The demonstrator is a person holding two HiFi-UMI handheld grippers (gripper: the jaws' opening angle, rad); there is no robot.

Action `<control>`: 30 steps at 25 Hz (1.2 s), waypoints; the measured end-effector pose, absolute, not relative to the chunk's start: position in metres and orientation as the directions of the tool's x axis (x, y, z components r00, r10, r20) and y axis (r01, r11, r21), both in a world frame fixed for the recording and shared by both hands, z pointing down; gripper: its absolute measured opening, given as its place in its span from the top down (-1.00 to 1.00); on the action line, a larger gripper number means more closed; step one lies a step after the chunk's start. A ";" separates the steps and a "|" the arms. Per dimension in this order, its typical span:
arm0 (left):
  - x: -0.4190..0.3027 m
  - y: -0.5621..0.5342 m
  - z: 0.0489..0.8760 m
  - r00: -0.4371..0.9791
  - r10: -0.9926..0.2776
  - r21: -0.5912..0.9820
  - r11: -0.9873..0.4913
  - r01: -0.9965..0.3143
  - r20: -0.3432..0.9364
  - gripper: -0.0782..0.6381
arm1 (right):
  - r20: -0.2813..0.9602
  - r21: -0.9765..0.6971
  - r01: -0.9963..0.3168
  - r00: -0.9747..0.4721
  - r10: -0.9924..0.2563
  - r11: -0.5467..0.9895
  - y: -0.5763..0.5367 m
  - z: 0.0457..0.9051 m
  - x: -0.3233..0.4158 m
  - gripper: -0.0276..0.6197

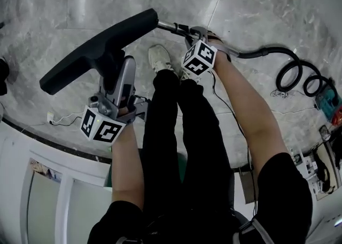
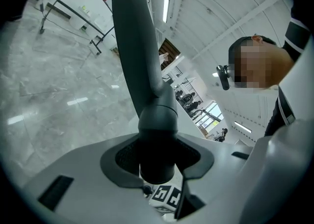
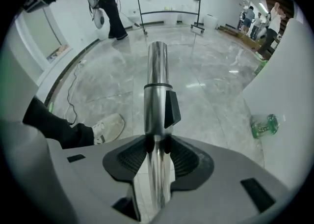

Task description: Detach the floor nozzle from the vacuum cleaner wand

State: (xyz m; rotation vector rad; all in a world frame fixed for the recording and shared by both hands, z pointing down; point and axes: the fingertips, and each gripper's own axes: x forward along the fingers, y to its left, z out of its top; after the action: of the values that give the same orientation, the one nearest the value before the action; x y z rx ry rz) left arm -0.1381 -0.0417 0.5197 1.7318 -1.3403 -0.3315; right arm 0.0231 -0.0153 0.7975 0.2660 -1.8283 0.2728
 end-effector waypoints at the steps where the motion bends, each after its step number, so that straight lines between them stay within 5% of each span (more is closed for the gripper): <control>1: -0.143 -0.042 0.526 0.382 -0.875 0.773 -0.014 -0.634 0.297 0.31 | 0.970 -0.041 -0.322 -0.241 -0.040 0.946 -0.015 0.812 0.019 0.40; 14: -0.218 -0.048 0.593 0.350 -0.883 0.824 0.069 -0.563 0.313 0.31 | 0.999 -0.020 -0.345 -0.035 0.009 0.938 -0.012 0.931 -0.003 0.40; 30: -0.225 -0.057 0.619 0.340 -0.869 0.813 0.112 -0.572 0.359 0.31 | 0.999 -0.023 -0.350 -0.035 0.011 0.937 -0.017 0.922 0.001 0.40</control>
State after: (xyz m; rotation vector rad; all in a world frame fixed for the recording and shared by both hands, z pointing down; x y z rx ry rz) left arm -0.2251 -0.0568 0.6191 1.5721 -1.3424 -0.3611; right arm 0.0012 -0.0166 0.9216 0.2683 -1.5846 0.2954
